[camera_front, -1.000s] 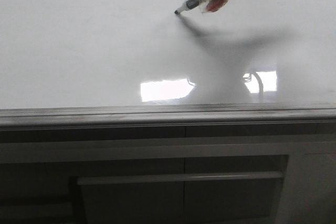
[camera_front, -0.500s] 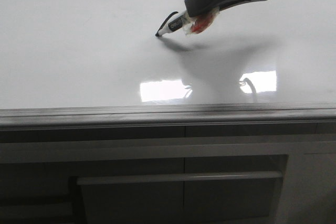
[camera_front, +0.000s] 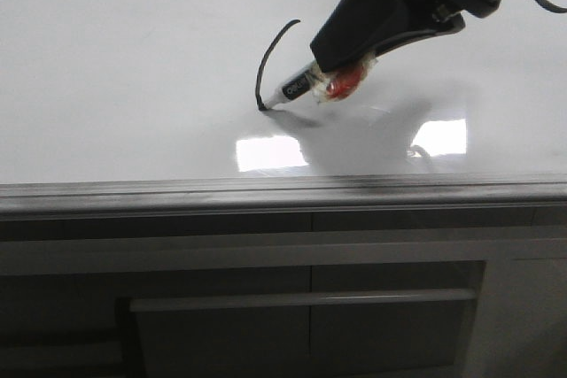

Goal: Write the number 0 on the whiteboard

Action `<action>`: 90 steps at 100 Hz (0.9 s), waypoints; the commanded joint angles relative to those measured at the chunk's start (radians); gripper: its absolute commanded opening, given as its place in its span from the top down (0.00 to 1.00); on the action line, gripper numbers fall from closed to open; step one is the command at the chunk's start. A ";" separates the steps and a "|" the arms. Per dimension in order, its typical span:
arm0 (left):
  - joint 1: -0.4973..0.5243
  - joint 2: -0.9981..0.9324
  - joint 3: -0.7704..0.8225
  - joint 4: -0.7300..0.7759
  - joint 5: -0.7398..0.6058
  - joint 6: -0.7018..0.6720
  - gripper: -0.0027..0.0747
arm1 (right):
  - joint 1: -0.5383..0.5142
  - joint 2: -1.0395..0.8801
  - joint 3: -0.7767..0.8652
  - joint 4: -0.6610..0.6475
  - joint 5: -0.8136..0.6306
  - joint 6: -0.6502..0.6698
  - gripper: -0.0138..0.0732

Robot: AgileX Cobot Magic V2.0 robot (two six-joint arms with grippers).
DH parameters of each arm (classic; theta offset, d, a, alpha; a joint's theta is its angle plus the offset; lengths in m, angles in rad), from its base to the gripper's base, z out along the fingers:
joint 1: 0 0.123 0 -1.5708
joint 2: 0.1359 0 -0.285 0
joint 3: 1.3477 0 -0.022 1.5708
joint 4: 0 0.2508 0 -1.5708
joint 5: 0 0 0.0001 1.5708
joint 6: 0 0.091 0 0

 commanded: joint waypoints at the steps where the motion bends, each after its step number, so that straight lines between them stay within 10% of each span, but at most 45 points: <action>1: -0.006 0.012 -0.020 0.043 -0.038 -0.010 0.99 | -0.009 -0.012 -0.017 -0.170 -0.016 0.120 0.91; 57: -0.006 0.012 -0.020 0.043 -0.038 -0.010 0.99 | -0.038 -0.065 -0.017 -0.676 0.073 0.579 0.91; 90: -0.006 0.012 -0.020 0.043 -0.042 -0.010 0.99 | -0.152 -0.099 -0.027 -0.708 0.065 0.608 0.91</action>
